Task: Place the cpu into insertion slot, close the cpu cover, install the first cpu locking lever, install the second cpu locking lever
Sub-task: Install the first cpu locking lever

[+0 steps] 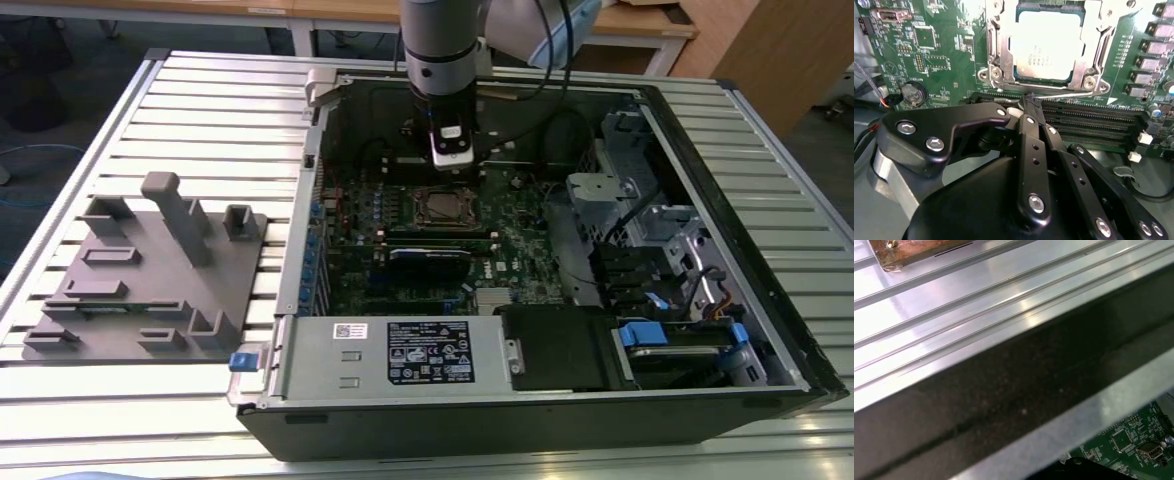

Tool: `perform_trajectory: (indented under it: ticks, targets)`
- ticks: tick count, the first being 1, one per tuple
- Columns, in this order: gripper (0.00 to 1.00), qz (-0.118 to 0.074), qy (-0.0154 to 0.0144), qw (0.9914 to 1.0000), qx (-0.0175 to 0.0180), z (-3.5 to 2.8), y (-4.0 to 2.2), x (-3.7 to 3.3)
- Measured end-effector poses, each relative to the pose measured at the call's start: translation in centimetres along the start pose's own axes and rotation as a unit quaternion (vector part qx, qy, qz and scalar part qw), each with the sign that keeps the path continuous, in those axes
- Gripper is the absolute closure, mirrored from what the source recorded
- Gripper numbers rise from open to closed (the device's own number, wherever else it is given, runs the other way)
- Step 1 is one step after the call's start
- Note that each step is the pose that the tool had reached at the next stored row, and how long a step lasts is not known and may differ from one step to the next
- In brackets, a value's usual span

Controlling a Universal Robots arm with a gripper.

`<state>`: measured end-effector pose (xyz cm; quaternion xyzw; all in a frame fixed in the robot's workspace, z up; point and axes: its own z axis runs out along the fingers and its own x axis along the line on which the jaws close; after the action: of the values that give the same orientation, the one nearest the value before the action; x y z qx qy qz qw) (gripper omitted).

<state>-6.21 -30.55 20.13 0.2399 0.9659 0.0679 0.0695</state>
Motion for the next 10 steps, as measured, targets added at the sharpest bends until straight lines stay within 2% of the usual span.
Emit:
perform_trajectory:
  ticks: [1,6,10]
  targets:
    - [0.9,0.0,0.0008,1.0,-0.0015,0.0,0.0,0.0]
    - [0.9,0.0,0.0007,1.0,-0.0021,0.04,-0.01,0.03]
    - [0.9,0.0,-0.0034,0.99998,-0.0043,0.14,-0.12,0.22]
